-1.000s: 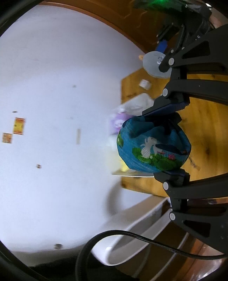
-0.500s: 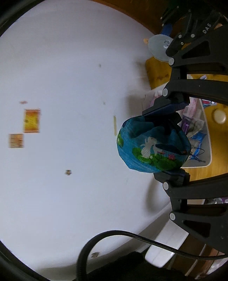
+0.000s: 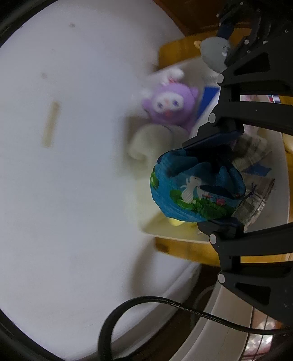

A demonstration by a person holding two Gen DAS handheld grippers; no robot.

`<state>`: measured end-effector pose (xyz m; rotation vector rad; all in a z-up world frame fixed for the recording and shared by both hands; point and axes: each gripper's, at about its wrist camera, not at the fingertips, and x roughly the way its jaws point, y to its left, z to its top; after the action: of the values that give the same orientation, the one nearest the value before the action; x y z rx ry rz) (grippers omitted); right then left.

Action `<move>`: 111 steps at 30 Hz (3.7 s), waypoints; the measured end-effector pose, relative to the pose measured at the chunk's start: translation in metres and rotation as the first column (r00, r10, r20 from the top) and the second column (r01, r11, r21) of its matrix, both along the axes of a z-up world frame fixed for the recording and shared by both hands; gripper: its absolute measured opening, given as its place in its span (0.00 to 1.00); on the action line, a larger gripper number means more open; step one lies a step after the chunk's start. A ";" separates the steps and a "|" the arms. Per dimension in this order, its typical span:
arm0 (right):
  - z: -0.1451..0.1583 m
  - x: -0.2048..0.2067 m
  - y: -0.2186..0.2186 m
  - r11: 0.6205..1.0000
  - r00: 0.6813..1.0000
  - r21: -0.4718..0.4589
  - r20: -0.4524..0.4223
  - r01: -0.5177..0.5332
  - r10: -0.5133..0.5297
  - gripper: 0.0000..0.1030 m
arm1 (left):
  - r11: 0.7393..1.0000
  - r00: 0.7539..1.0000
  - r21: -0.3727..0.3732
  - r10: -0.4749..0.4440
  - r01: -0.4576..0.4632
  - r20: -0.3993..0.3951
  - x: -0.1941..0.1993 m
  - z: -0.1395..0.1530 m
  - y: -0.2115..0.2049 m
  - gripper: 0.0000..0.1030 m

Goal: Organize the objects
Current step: 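Release the blue pouch into the tray with the left gripper while the right gripper drops the grey pouch in, then move the left gripper to the gold compact while the right gripper approaches the white box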

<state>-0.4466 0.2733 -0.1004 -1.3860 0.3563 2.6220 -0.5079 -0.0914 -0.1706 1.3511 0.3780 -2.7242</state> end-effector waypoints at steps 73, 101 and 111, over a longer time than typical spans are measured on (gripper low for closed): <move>0.134 0.240 0.015 0.987 0.963 0.128 -0.265 0.093 -0.056 0.70 | 0.970 0.959 -0.086 -0.239 0.228 -0.155 0.233 0.112 0.066 0.82; -0.008 0.100 0.129 0.987 0.999 0.160 -0.050 0.029 -0.021 0.70 | 0.988 0.976 -0.027 -0.146 0.152 0.160 0.143 -0.083 0.111 0.82; -0.082 0.067 0.131 0.986 0.997 0.160 0.066 -0.052 0.042 0.70 | 0.998 0.981 -0.001 -0.059 0.061 0.186 0.132 -0.111 0.108 0.82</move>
<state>-0.3795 0.4045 -0.1823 -1.4348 0.1013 2.5716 -0.3760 0.0168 -0.2821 1.6239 0.3184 -2.6123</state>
